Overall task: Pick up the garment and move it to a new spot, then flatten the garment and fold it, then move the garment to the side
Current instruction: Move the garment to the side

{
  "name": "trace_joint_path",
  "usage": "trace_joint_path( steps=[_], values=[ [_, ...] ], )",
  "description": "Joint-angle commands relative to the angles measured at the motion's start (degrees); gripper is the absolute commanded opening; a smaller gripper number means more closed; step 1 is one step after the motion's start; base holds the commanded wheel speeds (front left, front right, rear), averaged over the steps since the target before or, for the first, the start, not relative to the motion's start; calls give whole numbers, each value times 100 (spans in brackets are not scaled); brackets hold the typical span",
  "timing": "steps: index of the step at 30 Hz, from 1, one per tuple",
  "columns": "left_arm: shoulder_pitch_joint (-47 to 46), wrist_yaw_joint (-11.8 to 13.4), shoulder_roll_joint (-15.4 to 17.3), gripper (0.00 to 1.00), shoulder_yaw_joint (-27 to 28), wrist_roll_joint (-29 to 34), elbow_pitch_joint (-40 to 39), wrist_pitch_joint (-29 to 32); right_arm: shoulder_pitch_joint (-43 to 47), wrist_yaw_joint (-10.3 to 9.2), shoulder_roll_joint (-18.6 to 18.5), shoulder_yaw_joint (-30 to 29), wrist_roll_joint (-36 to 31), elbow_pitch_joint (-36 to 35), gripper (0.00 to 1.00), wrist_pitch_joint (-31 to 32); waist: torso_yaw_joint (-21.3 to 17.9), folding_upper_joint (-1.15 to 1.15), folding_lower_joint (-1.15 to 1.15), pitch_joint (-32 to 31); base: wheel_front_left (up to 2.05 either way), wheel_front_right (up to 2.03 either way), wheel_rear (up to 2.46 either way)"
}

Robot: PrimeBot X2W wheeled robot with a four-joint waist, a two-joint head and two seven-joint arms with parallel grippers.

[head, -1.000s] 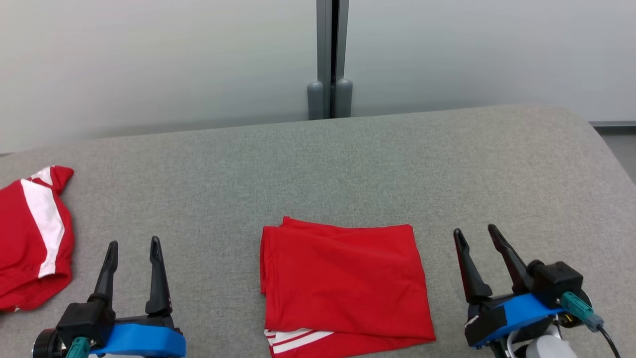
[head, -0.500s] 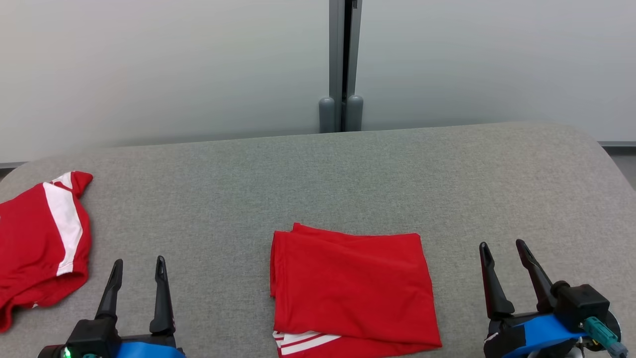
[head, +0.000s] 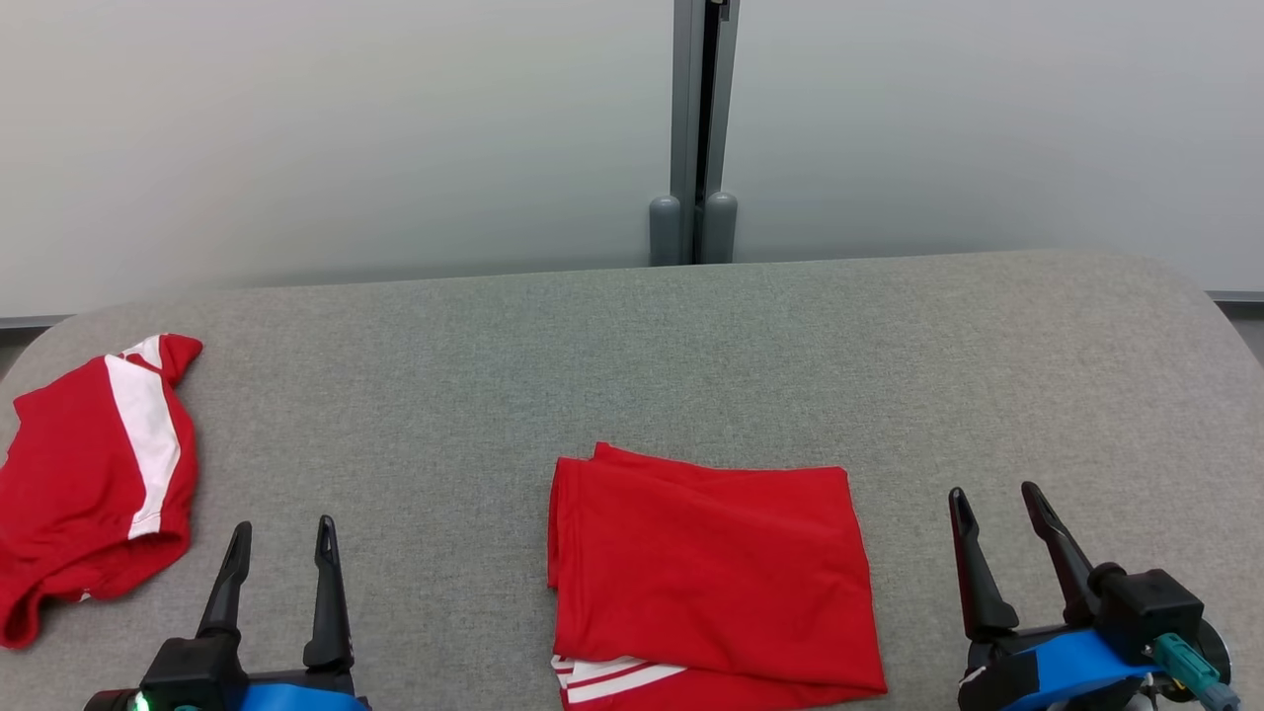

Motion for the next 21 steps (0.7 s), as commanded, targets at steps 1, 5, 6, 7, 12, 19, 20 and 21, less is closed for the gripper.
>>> trace_joint_path(
  steps=[1,5,6,7,12,19,20,21],
  values=[
    [-14,37,-1,100,-2,-29,23,-27,33,1,8,-5,-2,27,100,-18,4,0,0,-3,0,0,0],
    [-30,32,-1,100,19,-25,44,-27,17,1,8,15,30,50,100,-18,5,0,0,-15,0,0,0],
    [-30,32,-1,100,19,-25,44,-27,17,1,8,15,30,50,100,-18,5,0,0,-15,0,0,0],
    [-31,31,-1,100,26,-26,48,-27,25,1,8,21,37,50,100,-18,5,0,0,-19,0,0,0],
    [-54,24,-1,100,43,-23,53,-27,38,1,8,31,49,89,100,-18,16,0,0,-28,0,0,0],
    [-78,19,-1,100,53,-38,27,-26,-105,1,8,48,47,188,100,-18,32,0,0,-20,0,0,0],
    [-86,18,-1,100,49,-41,24,-27,-159,1,8,71,22,191,100,-18,36,0,0,-13,0,0,0],
    [-91,21,-2,100,39,-45,16,-27,-215,1,8,101,-15,188,100,-18,41,0,0,-6,0,0,0]
  ],
)
